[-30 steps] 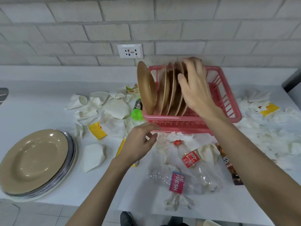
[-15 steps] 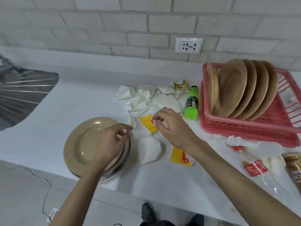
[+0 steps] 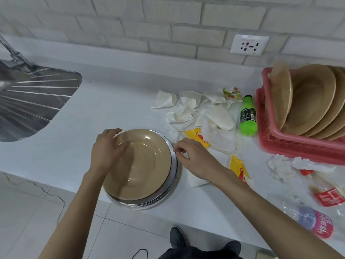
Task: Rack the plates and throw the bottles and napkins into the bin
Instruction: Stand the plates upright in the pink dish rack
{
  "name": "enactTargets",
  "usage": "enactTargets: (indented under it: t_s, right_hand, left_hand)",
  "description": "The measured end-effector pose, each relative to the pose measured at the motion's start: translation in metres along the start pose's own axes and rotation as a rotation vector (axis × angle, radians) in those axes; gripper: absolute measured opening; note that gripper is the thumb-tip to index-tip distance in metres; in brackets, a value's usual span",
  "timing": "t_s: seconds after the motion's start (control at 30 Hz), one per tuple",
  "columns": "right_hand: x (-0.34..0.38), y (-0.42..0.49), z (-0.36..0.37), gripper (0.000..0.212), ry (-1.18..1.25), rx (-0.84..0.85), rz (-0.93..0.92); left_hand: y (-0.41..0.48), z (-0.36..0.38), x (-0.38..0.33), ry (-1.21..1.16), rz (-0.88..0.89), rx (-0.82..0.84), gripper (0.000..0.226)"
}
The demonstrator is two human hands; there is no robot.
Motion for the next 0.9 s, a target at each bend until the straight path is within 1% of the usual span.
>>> enactTargets:
  t_s: [0.13, 0.23, 0.3, 0.43, 0.6, 0.7, 0.83, 0.9]
  right_hand:
    - [0.001, 0.001, 0.006, 0.016, -0.027, 0.008, 0.025]
    - [0.0, 0.001, 0.01, 0.015, -0.039, 0.014, 0.032]
    - [-0.002, 0.002, 0.012, 0.014, -0.033, 0.01, 0.041]
    - [-0.008, 0.002, 0.011, 0.014, -0.001, -0.004, 0.074]
    - [-0.015, -0.001, 0.003, 0.04, 0.058, -0.041, 0.144]
    - [-0.02, -0.002, 0.0, 0.049, 0.122, -0.044, 0.189]
    - [-0.025, -0.008, -0.007, 0.037, 0.254, -0.066, 0.201]
    - [-0.029, -0.015, -0.016, 0.036, 0.348, -0.092, 0.222]
  left_hand:
    - [0.003, 0.005, 0.018, -0.05, -0.065, 0.018, 0.052]
    - [0.005, 0.004, 0.029, -0.162, -0.127, 0.014, 0.042]
    - [0.005, 0.002, 0.029, -0.22, -0.105, -0.006, 0.036]
    - [0.006, -0.006, 0.02, -0.297, -0.037, -0.076, 0.032]
    - [0.008, -0.017, 0.002, -0.38, -0.003, -0.137, 0.03]
    - [0.009, -0.022, -0.01, -0.436, 0.0, -0.168, 0.029]
    - [0.005, -0.013, -0.031, -0.622, -0.001, -0.147, 0.032]
    - [0.004, -0.005, -0.041, -0.673, 0.013, -0.122, 0.034]
Point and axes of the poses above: each hand's wrist, its own y-axis towards the middle knuckle, its own z-axis out of the palm, x = y × z, the point moved 5 cm from there along y, towards the middle knuckle, and after that the axes turned 8 degrees about z, right-handed, at the moved point
